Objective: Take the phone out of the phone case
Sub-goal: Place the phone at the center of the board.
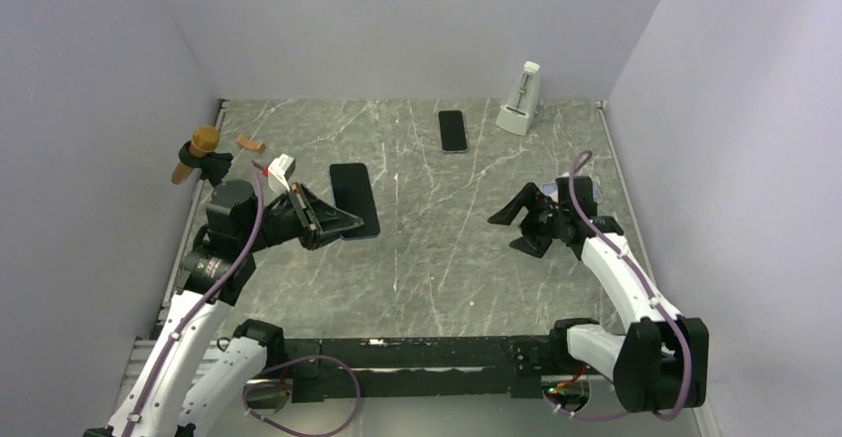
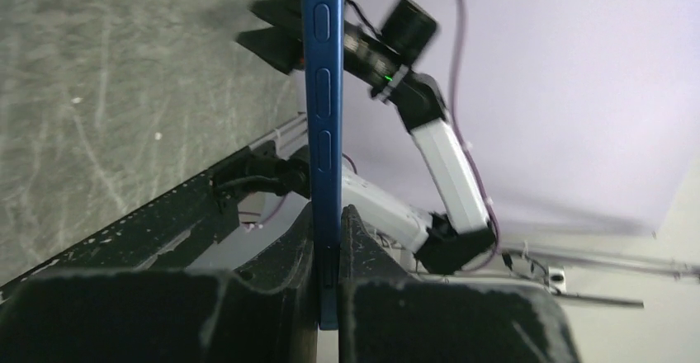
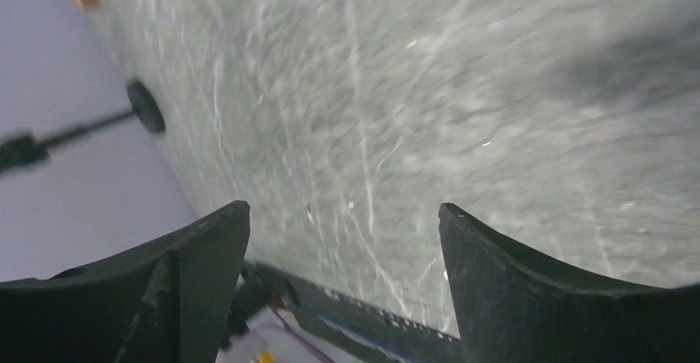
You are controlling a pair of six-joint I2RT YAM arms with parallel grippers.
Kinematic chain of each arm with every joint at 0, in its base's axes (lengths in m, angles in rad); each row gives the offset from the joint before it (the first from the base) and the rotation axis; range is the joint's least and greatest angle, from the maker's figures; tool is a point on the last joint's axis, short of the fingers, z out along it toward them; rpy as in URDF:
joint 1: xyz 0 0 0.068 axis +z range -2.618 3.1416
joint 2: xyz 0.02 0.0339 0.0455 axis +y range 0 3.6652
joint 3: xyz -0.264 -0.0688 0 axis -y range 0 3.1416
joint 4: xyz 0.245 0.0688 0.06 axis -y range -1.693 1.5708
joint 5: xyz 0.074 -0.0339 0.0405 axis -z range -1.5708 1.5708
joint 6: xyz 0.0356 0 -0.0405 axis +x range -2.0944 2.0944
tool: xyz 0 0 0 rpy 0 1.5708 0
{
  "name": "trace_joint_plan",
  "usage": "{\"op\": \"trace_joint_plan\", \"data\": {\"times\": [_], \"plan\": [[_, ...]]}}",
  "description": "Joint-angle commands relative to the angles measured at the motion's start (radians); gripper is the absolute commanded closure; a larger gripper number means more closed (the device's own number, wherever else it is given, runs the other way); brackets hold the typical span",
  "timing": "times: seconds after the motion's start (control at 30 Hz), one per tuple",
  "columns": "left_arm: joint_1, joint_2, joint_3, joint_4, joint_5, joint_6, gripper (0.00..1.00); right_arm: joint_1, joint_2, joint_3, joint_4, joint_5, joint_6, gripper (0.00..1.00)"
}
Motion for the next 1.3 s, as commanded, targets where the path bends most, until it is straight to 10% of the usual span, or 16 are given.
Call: {"op": "trace_joint_plan", "data": {"times": [0.0, 0.43, 0.83, 1.27], "plan": [[-0.032, -0.035, -0.138, 0.131, -0.194, -0.151, 1.00, 0.101, -0.056, 0.106, -0.178, -0.067, -0.176, 0.13], [-0.221, 0.204, -0.503, 0.675, -1.042, -0.479, 1.00, 0.164, -0.136, 0.123, -0.270, -0.154, -0.292, 0.12], [-0.122, 0.770, -0.376, 0.949, -1.272, -0.723, 0.99, 0.162, -0.165, 0.221, -0.421, -0.116, -0.392, 0.12], [-0.044, 0.892, -0.234, 0.716, -1.076, -0.703, 0.34, 0.154, -0.096, 0.283, -0.419, -0.059, -0.400, 0.11]]}}
